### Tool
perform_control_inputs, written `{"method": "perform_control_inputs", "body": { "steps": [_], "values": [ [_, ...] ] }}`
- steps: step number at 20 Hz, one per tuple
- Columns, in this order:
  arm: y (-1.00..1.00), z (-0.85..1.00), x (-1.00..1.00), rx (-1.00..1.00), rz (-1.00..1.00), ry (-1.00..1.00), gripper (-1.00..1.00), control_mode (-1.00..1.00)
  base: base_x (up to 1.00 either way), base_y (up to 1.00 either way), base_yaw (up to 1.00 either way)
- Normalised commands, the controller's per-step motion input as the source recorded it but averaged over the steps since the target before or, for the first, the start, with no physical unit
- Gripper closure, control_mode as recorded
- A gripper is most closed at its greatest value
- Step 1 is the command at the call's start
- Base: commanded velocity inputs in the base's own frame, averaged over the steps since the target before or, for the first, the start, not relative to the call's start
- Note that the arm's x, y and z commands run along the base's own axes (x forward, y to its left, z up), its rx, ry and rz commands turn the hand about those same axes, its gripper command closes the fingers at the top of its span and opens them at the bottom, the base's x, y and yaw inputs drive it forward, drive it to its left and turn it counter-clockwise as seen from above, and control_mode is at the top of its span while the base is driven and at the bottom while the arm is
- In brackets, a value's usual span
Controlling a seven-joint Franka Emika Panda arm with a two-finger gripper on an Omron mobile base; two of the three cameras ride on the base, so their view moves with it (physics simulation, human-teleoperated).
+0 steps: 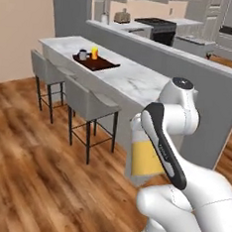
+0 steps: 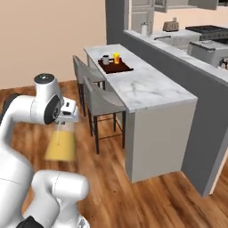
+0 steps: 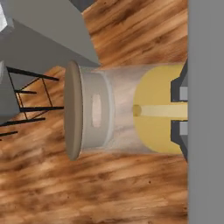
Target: There is a tray on the dining counter. Grab the cup, mug, and pitcher and place them on the tray. The pitcher may be placed next to the tray if it cannot fit the tray.
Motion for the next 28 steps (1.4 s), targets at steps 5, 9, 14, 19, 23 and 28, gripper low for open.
{"method": "perform_control_inputs", "body": {
  "steps": [5, 9, 14, 19, 23, 28],
  "values": [
    [0.00, 0.00, 0.00, 0.00, 0.00, 0.00, 1.00, 1.00, 0.20, 1.00, -0.47],
    [0.00, 0.00, 0.00, 0.00, 0.00, 0.00, 1.00, 1.00, 0.17, 1.00, -0.48],
    [0.00, 0.00, 0.00, 0.00, 0.00, 0.00, 1.00, 1.00, 0.23, 1.00, -0.49],
    [0.00, 0.00, 0.00, 0.00, 0.00, 0.00, 1.00, 1.00, 0.22, 1.00, -0.53],
    [0.00, 0.00, 0.00, 0.00, 0.00, 0.00, 1.00, 1.00, 0.02, 1.00, -0.53],
    [0.00, 0.00, 0.00, 0.00, 0.00, 0.00, 1.00, 1.00, 0.00, 1.00, -0.51]
  ]
}}
